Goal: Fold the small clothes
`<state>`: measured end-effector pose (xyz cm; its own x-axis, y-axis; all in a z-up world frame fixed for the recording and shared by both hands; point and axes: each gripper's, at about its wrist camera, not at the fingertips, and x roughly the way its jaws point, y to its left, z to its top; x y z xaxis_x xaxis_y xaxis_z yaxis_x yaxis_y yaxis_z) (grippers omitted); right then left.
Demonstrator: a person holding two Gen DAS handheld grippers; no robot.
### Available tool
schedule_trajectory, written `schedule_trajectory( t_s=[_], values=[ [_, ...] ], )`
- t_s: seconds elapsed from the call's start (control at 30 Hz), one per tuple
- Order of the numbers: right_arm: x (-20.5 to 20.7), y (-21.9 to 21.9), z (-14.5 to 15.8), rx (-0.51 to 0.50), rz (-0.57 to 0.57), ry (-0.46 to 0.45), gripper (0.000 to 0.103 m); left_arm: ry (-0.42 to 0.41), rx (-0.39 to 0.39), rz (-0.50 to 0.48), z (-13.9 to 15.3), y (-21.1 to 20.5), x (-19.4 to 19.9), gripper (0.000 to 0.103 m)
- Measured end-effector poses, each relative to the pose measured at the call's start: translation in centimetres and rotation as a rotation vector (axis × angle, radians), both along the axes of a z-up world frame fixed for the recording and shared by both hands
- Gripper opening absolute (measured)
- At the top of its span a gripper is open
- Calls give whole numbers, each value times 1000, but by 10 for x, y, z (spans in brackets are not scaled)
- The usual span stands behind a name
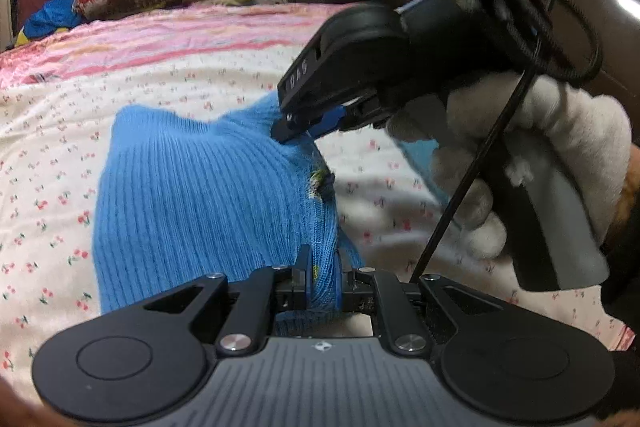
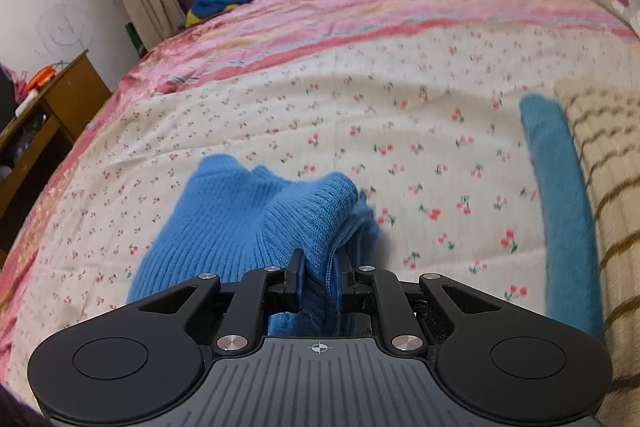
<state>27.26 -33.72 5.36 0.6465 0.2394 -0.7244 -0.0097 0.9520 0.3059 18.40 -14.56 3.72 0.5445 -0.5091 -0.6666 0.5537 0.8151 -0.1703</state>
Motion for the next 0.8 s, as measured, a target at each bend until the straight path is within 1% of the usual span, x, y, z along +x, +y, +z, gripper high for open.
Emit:
schedule_trajectory(
  t_s=[0.13,0.3,0.33,0.4,0.5,0.67,0.8],
  values=[
    [4,-5,-1,46,-8,3,19,4,6,-2,0,-2,1,17],
    [9,0,2,45,-2,-9,19,-3,11,-6,0,-5,0,17],
    [10,2,3,32,-2,-14,19,-4,13,-7,0,-6,-1,17],
    [10,5,4,-25,-1,-18,14,-5,14,-8,-1,-8,-1,17],
    [11,9,3,-86,2,-21,12,0,12,-3,0,-8,-1,17],
    [12,5,3,-115,-26,-28,9,0,25,-7,1,-11,0,17],
    [13,8,4,-134,-12,-36,10,12,35,-10,-1,-12,2,17]
  ],
)
